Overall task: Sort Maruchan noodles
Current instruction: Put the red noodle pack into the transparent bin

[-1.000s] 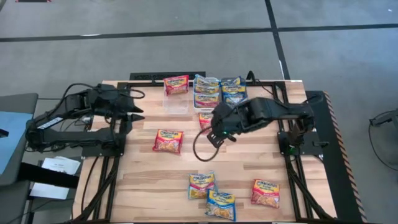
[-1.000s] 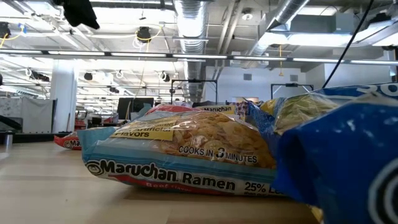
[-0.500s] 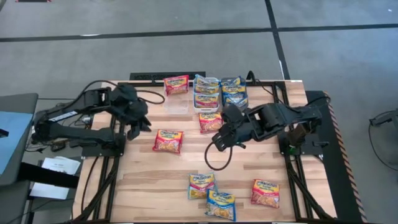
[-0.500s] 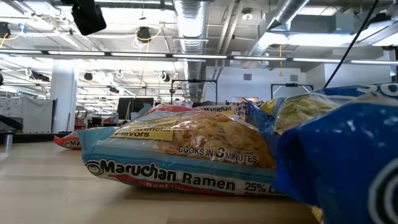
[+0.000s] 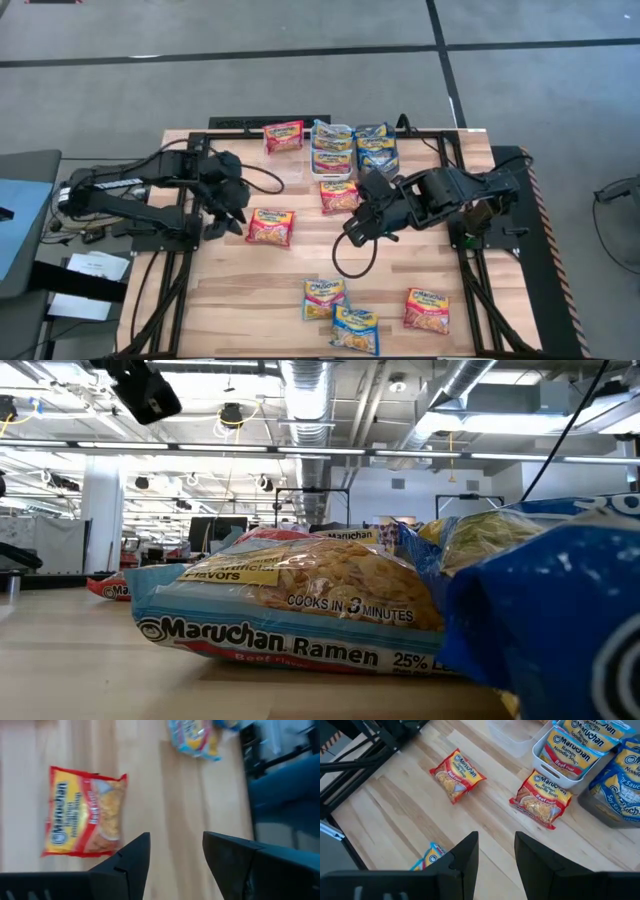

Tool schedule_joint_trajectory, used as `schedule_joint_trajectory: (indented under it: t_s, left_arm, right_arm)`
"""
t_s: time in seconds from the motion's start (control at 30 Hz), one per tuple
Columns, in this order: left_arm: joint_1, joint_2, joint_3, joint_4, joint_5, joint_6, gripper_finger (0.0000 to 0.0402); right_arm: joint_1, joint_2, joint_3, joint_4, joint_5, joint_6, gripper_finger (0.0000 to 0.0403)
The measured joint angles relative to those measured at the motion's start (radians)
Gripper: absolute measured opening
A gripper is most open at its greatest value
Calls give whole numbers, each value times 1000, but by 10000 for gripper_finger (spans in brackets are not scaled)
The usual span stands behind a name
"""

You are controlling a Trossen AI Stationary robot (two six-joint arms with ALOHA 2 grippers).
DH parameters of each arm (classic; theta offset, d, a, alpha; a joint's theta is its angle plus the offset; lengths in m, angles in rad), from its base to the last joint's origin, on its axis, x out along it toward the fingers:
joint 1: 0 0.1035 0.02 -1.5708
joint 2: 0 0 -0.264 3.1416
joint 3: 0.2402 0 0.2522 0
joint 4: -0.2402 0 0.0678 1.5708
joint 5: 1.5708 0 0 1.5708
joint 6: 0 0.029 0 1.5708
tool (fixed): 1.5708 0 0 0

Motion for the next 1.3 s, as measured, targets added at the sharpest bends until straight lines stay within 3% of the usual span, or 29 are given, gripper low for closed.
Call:
schedule_joint_trajectory:
  t_s: [0.23,0.5,0.7,0.87,1.3]
  left_arm:
    - [-40,105,0,71,-128,54,167]
    - [-42,213,-7,95,-132,100,167]
    - [-42,189,-172,216,-109,63,167]
    - [-42,193,-279,367,-248,31,167]
    - [-42,193,-423,685,-299,-18,167]
  right_arm:
    - [1,0,0,0,0,-3,150]
    - [1,0,0,0,0,-7,150]
    - [1,0,-2,0,-1,-29,150]
    - [1,0,-2,0,0,-35,150]
    - [-2,0,-2,0,2,-56,150]
